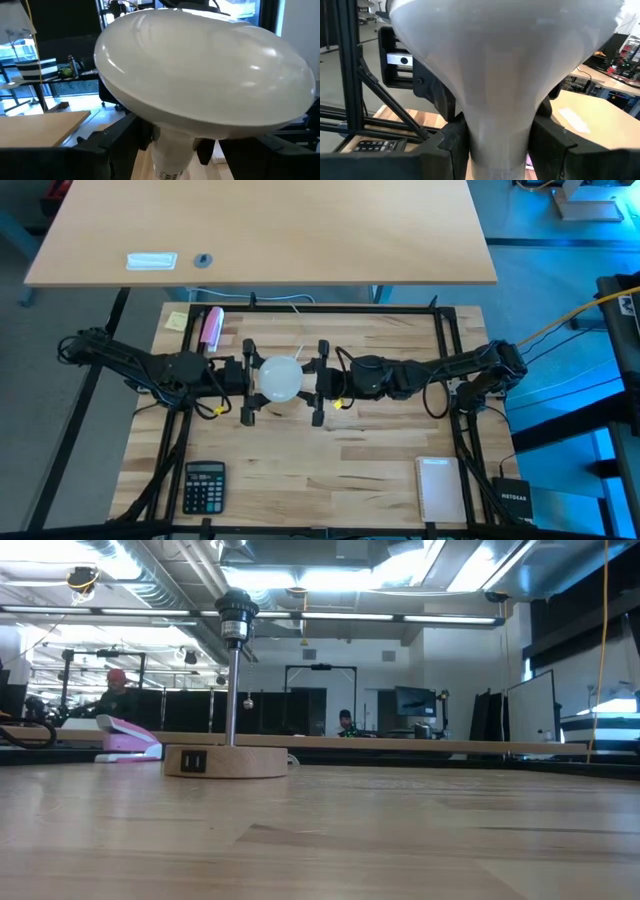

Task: Screw lightbulb
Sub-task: Insert the lightbulb into the desk lamp

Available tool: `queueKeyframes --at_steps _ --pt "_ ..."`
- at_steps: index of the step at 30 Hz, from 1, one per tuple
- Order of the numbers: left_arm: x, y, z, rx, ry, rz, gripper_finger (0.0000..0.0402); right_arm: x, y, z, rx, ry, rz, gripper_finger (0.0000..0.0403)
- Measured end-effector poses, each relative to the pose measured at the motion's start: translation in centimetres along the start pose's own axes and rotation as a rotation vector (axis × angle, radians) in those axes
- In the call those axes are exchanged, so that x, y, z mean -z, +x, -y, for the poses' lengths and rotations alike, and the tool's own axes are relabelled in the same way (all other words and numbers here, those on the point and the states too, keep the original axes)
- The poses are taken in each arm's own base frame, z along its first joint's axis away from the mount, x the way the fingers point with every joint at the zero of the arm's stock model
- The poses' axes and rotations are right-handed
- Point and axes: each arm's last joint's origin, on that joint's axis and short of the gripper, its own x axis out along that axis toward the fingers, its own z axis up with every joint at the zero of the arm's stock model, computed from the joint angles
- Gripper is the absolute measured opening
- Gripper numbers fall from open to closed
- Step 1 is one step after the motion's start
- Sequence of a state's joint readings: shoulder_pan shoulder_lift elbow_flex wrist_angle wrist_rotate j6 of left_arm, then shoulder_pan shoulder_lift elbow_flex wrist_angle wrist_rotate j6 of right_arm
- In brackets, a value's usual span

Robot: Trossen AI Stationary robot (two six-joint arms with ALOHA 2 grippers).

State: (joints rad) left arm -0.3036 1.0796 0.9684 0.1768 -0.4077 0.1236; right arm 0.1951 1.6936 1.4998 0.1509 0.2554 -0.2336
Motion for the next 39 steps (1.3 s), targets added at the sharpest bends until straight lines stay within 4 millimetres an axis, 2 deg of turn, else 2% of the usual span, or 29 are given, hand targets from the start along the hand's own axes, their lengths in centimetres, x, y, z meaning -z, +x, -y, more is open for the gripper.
queueKeyframes --at_steps 4,9,16,21,29,39 --pt "-0.2 0.0 -0.1 -0.003 -0.009 0.016 0.0245 0.0 0.0 0.0 0.002 0.002 -0.002 0.0163" --pt "-0.2 0.0 -0.1 0.002 0.005 0.022 0.0280 0.4 0.5 -0.2 -0.008 0.021 0.002 0.0163" --pt "0.0 0.1 0.2 0.011 0.125 0.010 0.0299 1.1 1.2 -0.6 -0.036 0.046 0.004 0.0163" --pt "0.2 0.0 0.6 0.025 0.206 -0.005 0.0278 1.2 1.2 -0.7 -0.032 0.040 -0.001 0.0163" --pt "0.2 0.0 0.5 0.027 0.212 -0.012 0.0236 1.2 1.2 -0.7 -0.039 0.027 0.003 0.0166" --pt "0.3 0.0 0.4 -0.028 0.219 -0.041 0.0221 1.3 1.1 -0.7 -0.029 0.043 -0.025 0.0201"
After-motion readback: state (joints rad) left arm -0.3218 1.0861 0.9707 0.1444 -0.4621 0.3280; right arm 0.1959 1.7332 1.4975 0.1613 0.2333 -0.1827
